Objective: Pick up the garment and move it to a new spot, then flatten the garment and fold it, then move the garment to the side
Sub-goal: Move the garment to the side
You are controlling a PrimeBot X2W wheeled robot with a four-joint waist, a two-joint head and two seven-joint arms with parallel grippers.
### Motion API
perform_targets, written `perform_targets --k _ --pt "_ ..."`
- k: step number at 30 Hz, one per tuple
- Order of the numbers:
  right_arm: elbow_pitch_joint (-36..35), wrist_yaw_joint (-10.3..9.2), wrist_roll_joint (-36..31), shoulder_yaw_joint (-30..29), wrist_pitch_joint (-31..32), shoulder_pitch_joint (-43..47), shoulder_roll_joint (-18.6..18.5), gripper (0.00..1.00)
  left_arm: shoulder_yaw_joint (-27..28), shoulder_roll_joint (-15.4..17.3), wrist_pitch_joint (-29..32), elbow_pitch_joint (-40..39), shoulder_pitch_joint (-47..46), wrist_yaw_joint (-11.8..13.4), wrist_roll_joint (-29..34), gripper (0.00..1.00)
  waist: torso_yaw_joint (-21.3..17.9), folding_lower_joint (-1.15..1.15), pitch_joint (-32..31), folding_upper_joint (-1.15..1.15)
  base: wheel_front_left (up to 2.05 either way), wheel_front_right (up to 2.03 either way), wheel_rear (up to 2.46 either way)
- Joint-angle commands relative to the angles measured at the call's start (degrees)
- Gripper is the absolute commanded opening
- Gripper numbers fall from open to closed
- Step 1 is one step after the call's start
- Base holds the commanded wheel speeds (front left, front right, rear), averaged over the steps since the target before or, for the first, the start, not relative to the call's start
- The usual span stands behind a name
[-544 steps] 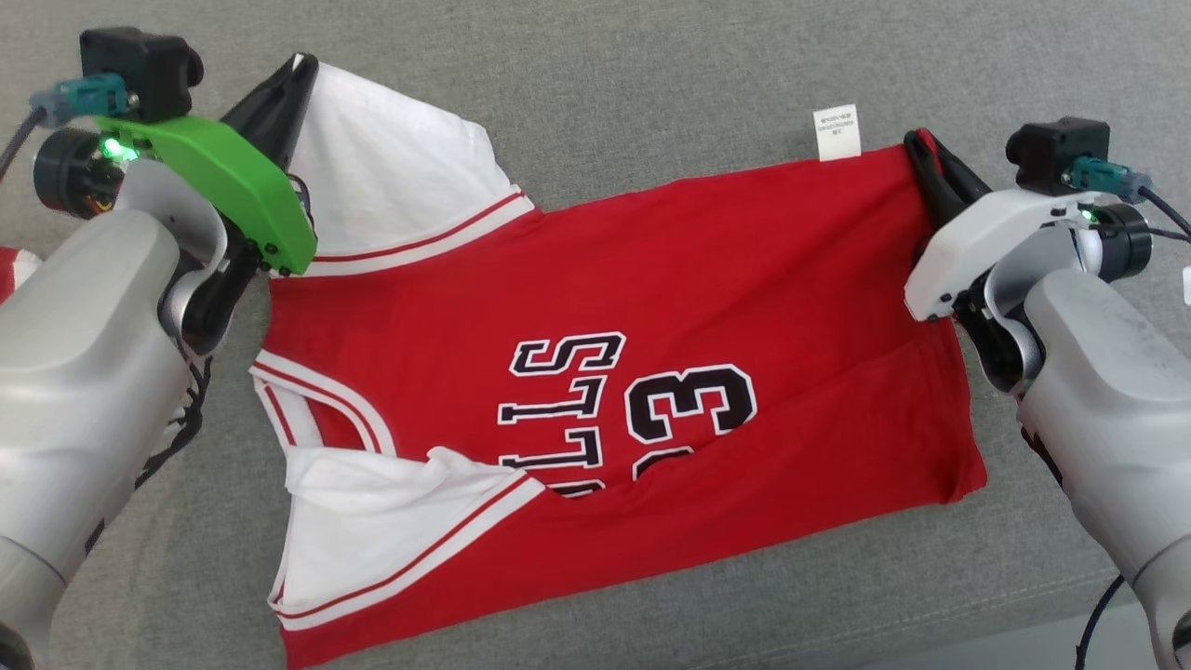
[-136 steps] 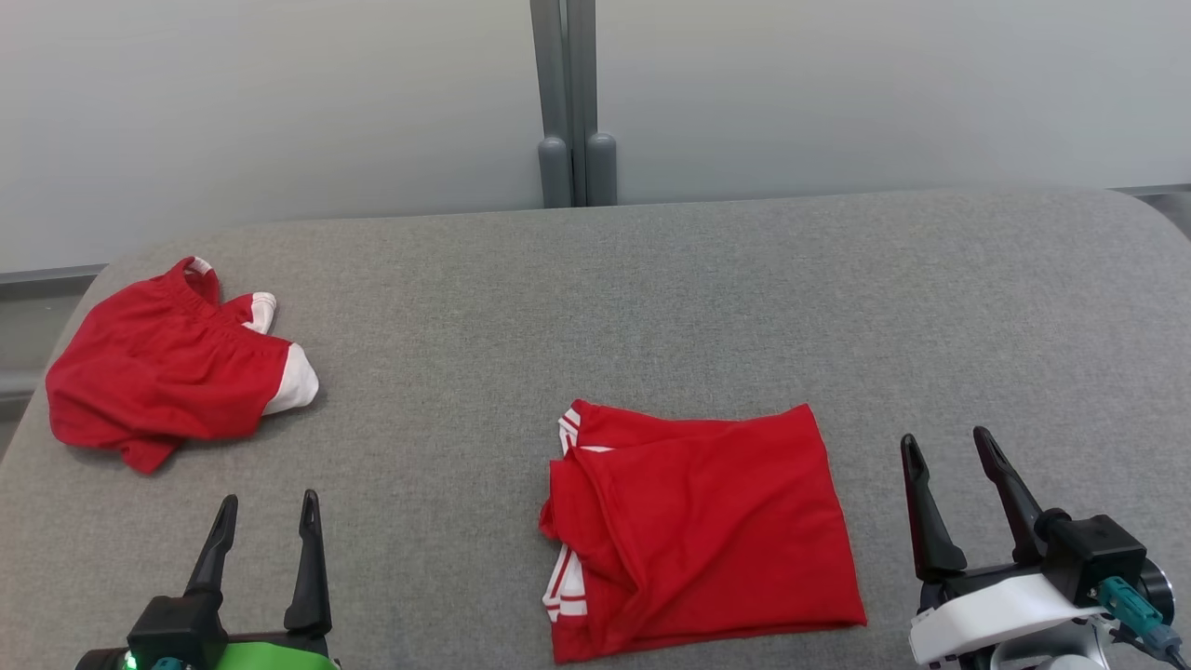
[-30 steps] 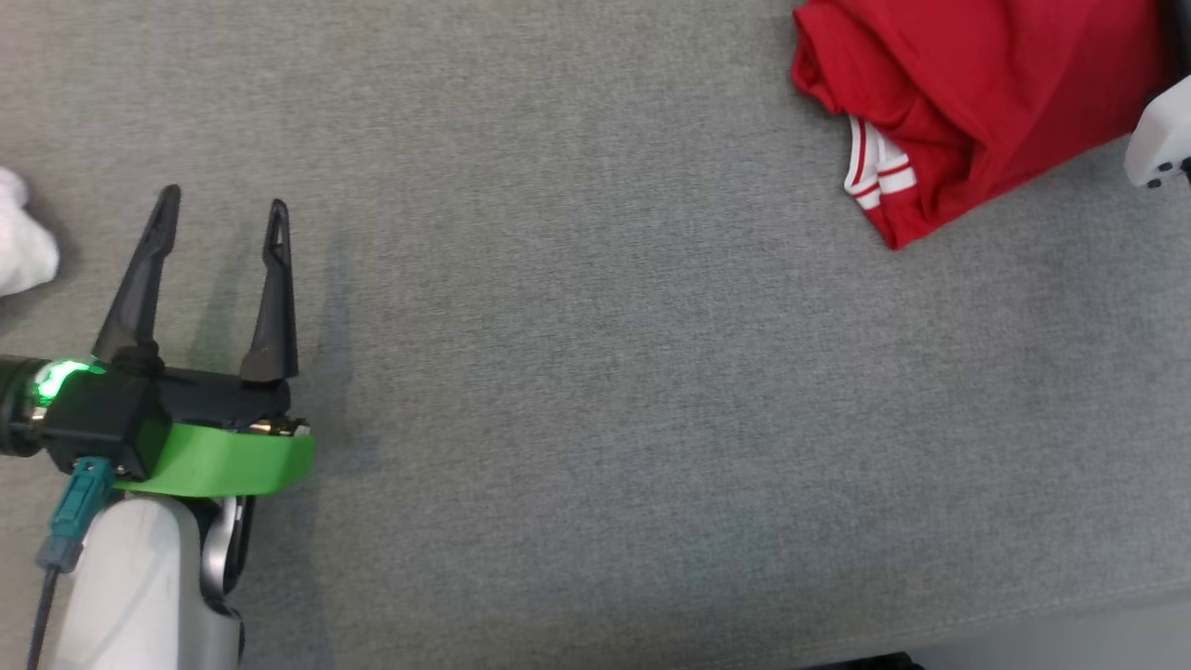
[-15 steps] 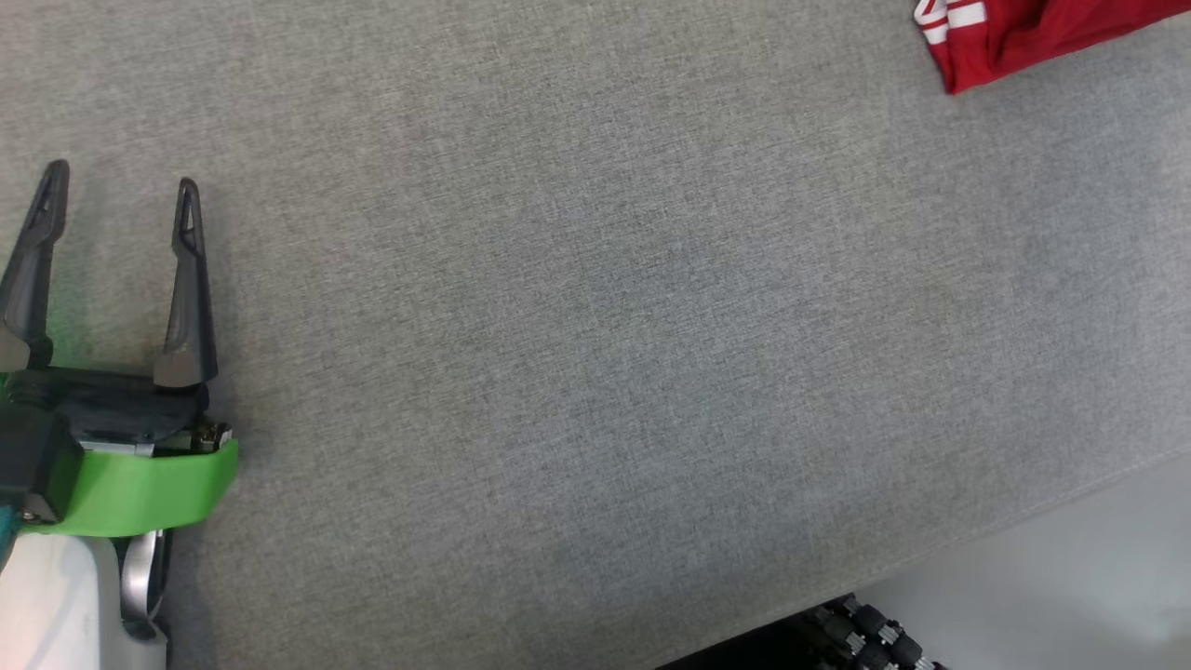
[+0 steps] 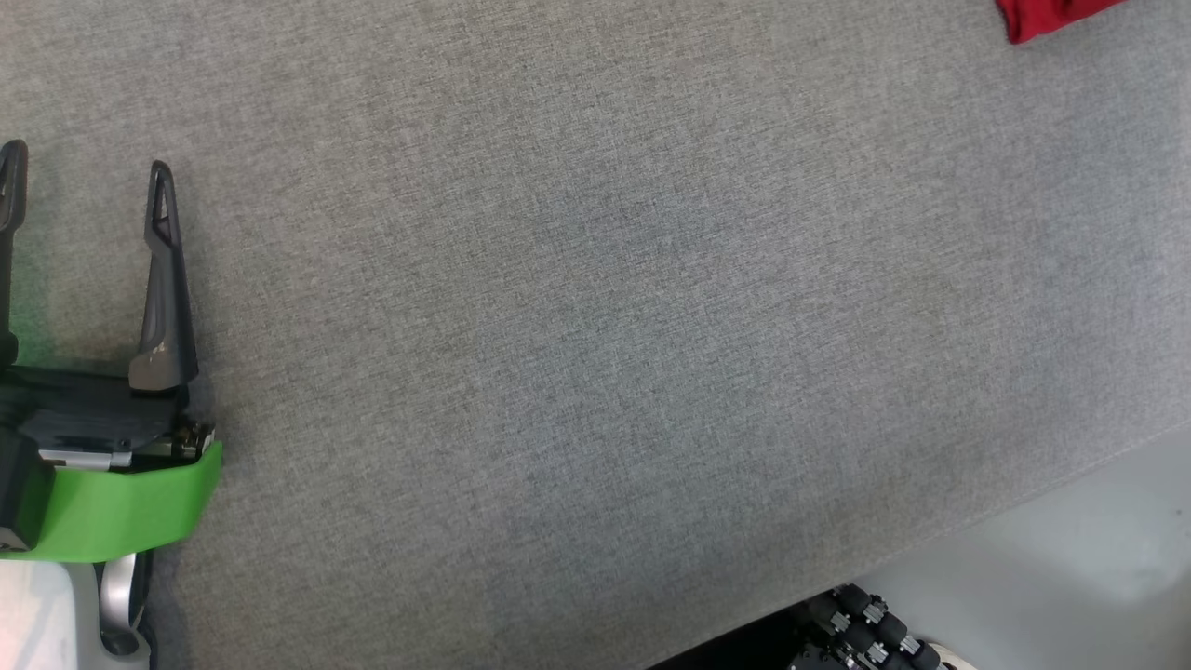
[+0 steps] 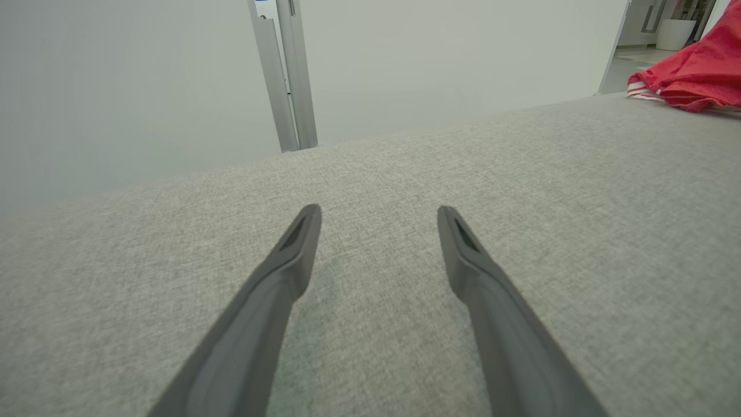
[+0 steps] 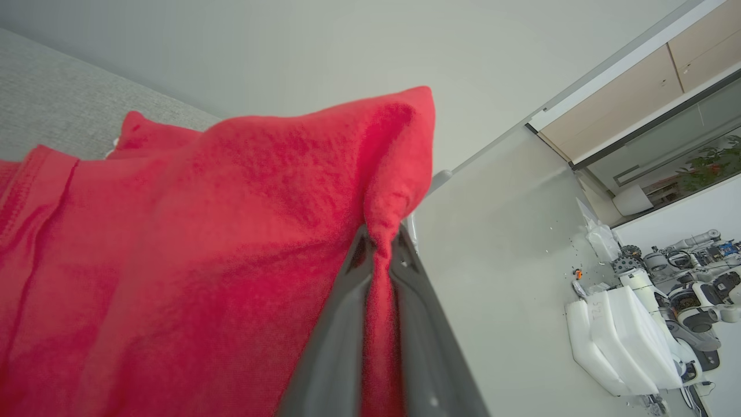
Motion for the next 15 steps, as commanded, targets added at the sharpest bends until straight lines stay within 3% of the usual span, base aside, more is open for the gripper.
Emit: perform_targets --k 1,9,15 --pt "0.79 -0.11 -0.50 -0.23 -0.69 -0.74 0.32 1.00 -1.36 -0.62 0.64 3.06 0.64 -0.02 -0.40 1.00 0.32 0.00 -0.25 0.00 0.00 0.00 0.00" --pt "2.49 -0.11 -2.82 -0.13 -4.30 -0.92 1.46 1.00 -1.62 -1.74 -1.00 5.60 1.51 0.69 -1.47 1.00 1.72 0.00 -3.83 0.00 0.00 0.00 0.00" --pt "0.00 -0.11 -4.91 -0.64 -5.79 1.62 3.72 1.00 -2.03 -3.73 -2.82 9.29 2.34 1.31 -2.46 1.00 4.03 0.00 -10.07 0.00 0.00 0.00 0.00"
